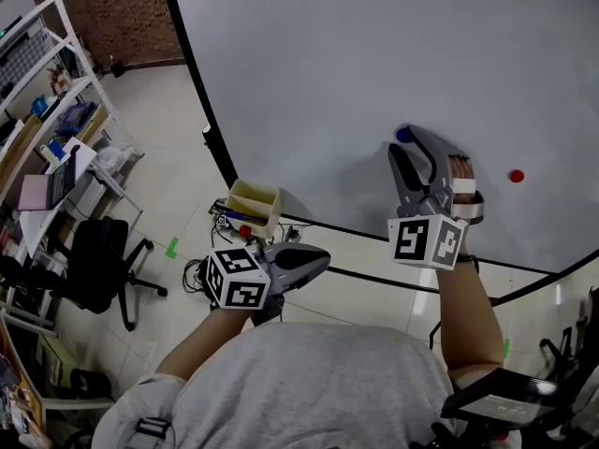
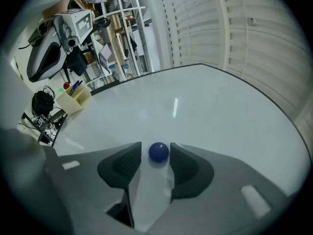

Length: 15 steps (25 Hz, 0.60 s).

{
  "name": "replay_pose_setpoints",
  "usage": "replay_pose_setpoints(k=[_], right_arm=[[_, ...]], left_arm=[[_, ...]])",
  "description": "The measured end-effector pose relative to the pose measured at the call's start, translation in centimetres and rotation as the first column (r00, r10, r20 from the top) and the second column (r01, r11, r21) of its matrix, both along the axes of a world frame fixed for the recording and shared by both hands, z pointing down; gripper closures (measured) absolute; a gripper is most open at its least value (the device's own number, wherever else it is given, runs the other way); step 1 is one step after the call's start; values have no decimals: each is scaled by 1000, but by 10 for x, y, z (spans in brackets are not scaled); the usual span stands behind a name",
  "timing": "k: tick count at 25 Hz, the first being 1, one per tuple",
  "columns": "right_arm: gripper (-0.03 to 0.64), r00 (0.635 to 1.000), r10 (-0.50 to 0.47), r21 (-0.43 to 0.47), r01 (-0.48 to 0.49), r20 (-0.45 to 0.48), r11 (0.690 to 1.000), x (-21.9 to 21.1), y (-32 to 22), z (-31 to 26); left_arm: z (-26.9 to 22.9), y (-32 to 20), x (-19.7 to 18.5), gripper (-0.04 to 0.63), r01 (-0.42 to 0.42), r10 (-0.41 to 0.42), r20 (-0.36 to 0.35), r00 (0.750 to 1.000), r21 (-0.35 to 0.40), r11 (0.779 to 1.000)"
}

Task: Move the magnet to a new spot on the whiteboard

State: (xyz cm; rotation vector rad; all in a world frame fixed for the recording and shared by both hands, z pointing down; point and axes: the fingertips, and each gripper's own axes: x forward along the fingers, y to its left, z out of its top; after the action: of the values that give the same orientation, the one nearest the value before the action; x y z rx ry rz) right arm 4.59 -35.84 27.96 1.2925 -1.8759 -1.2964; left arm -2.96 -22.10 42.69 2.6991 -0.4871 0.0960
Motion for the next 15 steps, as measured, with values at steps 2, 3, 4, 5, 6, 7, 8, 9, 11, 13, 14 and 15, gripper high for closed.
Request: replay_pose_setpoints(k=[2,3,4,5,6,7,8,9,11,13,14,15], right_arm=[[453,1000,2,4,-2,9,1000,1,-1,-2],[463,1000,4,7,-4,14,1000,2,-1,-3],[476,1000,8,11,-8,15,1000,3,-1,-4],[490,1000,15,18,-15,12,1000,3,-2,-5],[491,1000,26,28,-26,1,999,3,-3,-4],[491,999,39,41,-39,-14,998,3,-4,-4],[491,998,52,53,-51,-29,997,3,-5,-3],[491,997,63,63,-60,-41,996,2,-5,-2],[498,995,81,77,-76,-63,994,2,-5,-1],[503,993,91,77,-86,-71,993,1,-5,1],[503,993,92,69,-88,-67,994,1,-5,1],[503,994,93,60,-89,-63,994,0,-5,1]], left_arm=[[-1,0,0,612,1,-1,2,1000,0,1000],[-1,0,1,612,1,-1,2,1000,0,1000],[-1,0,1,612,0,0,2,1000,1,1000],[-1,0,2,612,0,0,1,1000,1,1000],[-1,0,2,612,-1,1,1,1000,2,1000],[-2,0,2,612,-2,2,1,1000,4,1000],[-2,-1,2,612,-3,3,0,1000,5,1000],[-2,0,3,612,-5,5,0,1000,6,1000],[-2,0,3,612,-8,8,2,1000,5,1000],[-1,0,2,612,-8,8,2,1000,4,1000],[0,0,2,612,-7,7,1,1000,4,1000],[0,0,1,612,-5,5,0,1000,4,1000]])
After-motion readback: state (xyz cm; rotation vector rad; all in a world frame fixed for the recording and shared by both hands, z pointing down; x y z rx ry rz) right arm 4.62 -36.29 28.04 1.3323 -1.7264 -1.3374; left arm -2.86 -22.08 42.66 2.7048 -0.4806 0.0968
